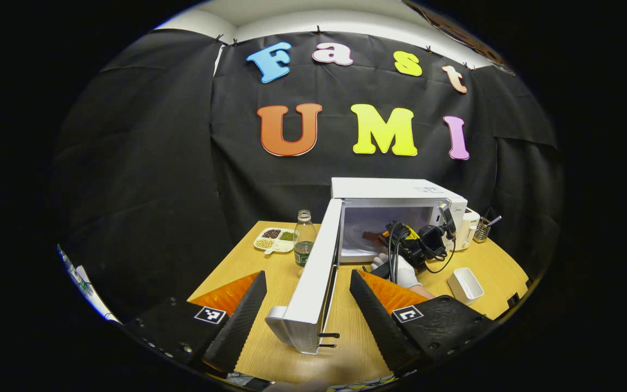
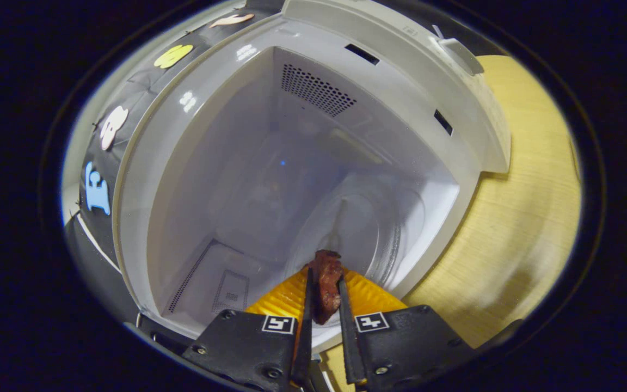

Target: Open the microwave oven with the left hand, put the food in, and close the microwave oven.

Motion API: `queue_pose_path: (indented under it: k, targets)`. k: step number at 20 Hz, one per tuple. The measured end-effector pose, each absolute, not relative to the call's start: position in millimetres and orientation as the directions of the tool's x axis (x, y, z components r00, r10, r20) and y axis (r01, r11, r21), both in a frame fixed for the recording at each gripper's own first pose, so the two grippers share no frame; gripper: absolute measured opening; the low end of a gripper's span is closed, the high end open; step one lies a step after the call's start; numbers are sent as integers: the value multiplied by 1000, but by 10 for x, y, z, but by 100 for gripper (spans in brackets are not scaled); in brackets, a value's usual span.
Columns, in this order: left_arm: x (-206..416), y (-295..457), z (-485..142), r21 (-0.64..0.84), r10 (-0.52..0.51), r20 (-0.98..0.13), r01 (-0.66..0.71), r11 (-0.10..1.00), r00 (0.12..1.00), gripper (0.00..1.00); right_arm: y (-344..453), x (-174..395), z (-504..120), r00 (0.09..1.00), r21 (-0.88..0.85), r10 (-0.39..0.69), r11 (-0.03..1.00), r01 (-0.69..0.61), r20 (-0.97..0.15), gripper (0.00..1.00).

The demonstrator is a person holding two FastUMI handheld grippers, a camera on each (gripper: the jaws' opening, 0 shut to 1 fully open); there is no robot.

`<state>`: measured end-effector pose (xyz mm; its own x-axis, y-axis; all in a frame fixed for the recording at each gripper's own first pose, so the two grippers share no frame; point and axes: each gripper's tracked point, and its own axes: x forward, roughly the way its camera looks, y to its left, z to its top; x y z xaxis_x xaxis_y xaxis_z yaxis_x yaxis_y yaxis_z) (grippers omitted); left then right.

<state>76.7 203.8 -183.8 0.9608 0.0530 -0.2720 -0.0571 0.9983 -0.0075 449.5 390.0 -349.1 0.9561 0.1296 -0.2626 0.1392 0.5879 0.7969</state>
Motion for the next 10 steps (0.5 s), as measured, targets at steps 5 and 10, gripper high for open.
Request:
queue_pose_path:
  k: [5, 10]
  targets:
    - [772, 2059, -1763, -54, 56, -257, -72, 996, 965, 95, 3798, 4452, -3349, 952, 609, 96, 786, 108, -292, 50]
    - [796, 2076, -1658, -38, 73, -229, -84, 996, 971, 95, 3736, 4427, -3293, 950, 474, 76, 877, 81, -302, 90]
